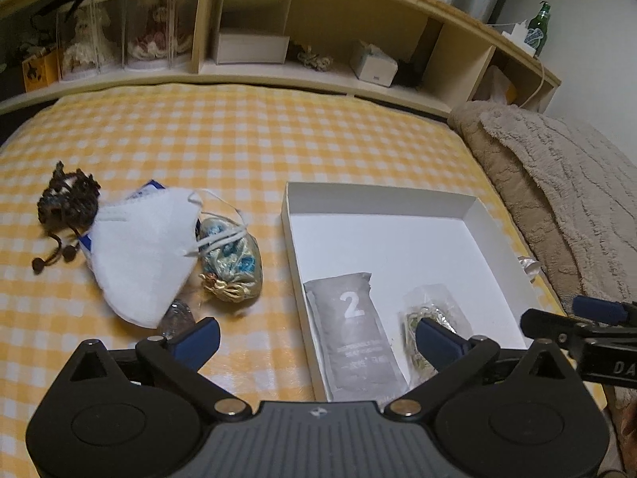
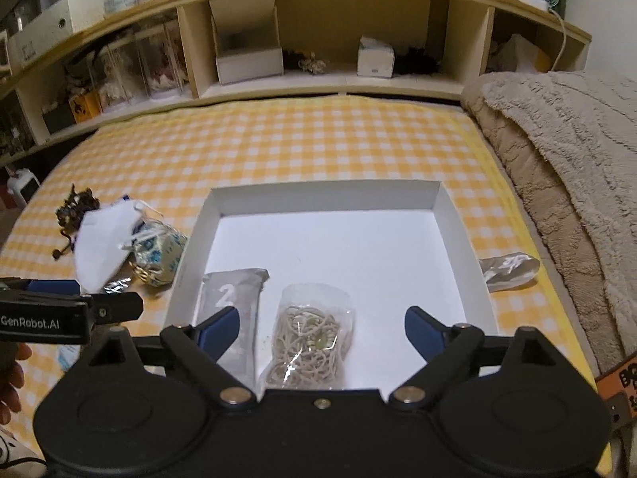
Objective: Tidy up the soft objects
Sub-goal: 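Open the left tool on the grey pouch while the right tool releases the rubber-band bag in the box, then grasp the white printed sachet with the left tool, then grasp the clear bag with the dark beaded strap with the right tool, then carry the sachet with the left tool while the right tool carries the strap bag into the box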
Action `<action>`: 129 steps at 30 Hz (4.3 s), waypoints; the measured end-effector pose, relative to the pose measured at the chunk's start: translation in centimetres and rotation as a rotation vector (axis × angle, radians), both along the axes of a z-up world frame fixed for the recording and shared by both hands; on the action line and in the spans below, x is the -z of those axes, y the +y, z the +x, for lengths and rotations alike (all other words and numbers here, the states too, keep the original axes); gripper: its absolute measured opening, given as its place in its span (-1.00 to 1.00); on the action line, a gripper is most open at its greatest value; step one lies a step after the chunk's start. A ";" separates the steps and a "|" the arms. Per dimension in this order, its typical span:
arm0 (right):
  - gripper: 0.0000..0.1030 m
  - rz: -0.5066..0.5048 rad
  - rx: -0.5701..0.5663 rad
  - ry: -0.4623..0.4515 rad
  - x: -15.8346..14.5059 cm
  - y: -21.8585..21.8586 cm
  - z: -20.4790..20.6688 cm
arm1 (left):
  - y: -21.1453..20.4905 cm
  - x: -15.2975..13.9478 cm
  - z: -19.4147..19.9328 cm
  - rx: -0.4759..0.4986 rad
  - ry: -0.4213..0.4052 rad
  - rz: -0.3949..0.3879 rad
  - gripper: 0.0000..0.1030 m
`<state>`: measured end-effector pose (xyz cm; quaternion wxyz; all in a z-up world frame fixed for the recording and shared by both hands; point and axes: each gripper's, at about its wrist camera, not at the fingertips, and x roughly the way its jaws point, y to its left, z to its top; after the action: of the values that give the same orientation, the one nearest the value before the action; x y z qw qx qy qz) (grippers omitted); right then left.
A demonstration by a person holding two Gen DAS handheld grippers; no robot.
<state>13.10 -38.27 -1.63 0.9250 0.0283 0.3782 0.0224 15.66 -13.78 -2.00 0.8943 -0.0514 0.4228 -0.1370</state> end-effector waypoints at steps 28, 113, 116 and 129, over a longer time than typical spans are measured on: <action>1.00 0.069 0.109 -0.170 -2.1 2.6 -5.9 | 6.1 -3.4 -4.1 0.053 -0.161 0.053 1.00; -0.50 0.134 -0.267 0.116 8.3 19.8 2.3 | 15.1 6.8 2.1 -0.184 0.111 0.152 0.00; -0.50 0.138 -0.260 0.067 7.1 19.0 1.8 | 14.9 5.8 1.6 -0.187 0.079 0.114 0.00; -0.50 0.166 -0.224 -0.076 3.5 16.5 -0.1 | 14.4 3.1 -0.4 -0.189 -0.017 0.063 0.00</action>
<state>12.96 -21.78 -5.14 0.9249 0.0614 0.3406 0.1576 15.22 0.60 -5.13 0.9081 -0.0616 0.4124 -0.0391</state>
